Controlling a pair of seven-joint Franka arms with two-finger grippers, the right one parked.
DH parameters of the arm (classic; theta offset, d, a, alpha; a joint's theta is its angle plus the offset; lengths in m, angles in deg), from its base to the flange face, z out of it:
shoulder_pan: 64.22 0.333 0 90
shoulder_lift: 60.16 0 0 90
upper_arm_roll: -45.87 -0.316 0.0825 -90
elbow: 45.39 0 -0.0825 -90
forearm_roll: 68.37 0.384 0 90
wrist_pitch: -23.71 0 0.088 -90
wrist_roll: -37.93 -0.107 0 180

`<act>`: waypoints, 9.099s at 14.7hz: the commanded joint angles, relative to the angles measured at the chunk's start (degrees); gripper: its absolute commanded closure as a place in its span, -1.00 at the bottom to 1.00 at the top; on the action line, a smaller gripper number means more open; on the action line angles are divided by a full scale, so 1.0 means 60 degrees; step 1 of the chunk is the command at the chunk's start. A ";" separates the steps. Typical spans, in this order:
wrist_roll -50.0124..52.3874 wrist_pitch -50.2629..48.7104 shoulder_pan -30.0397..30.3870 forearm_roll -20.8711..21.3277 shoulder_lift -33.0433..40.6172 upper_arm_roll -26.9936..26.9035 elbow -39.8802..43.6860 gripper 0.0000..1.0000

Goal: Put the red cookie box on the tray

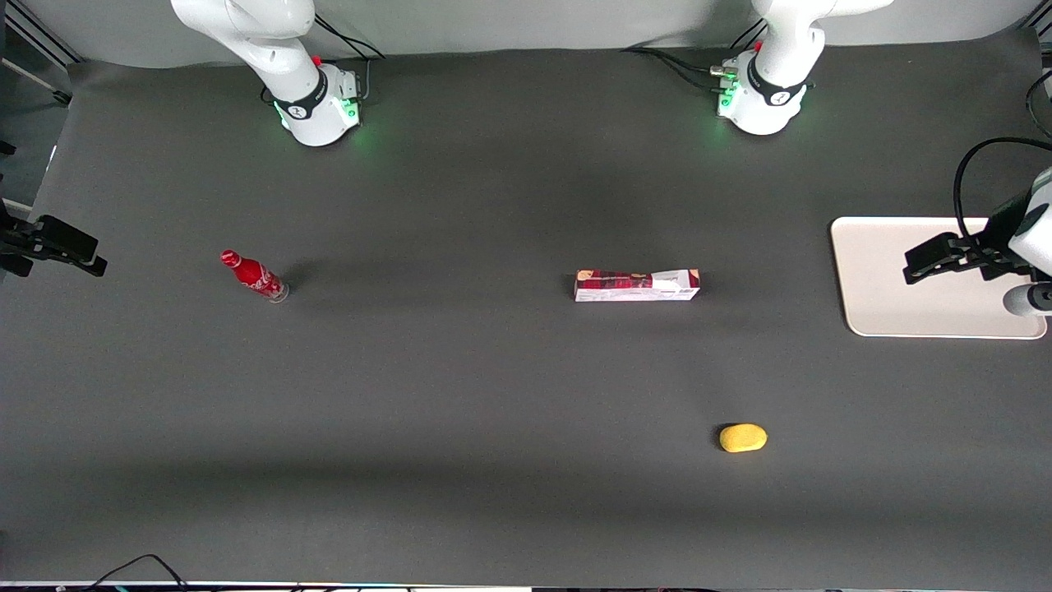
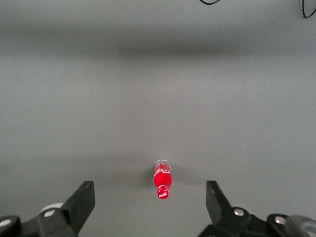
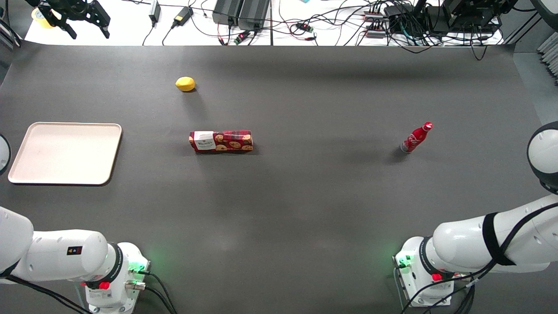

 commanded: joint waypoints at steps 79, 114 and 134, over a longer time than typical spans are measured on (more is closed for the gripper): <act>-0.5626 0.7129 -0.1449 -0.0342 0.0925 0.2599 -0.6811 1.00; -1.0812 0.7884 0.3285 -0.2765 -0.3140 -0.4814 -0.4539 1.00; -1.0813 0.8121 0.3241 -0.3263 -0.3641 -0.4770 -0.4481 -1.00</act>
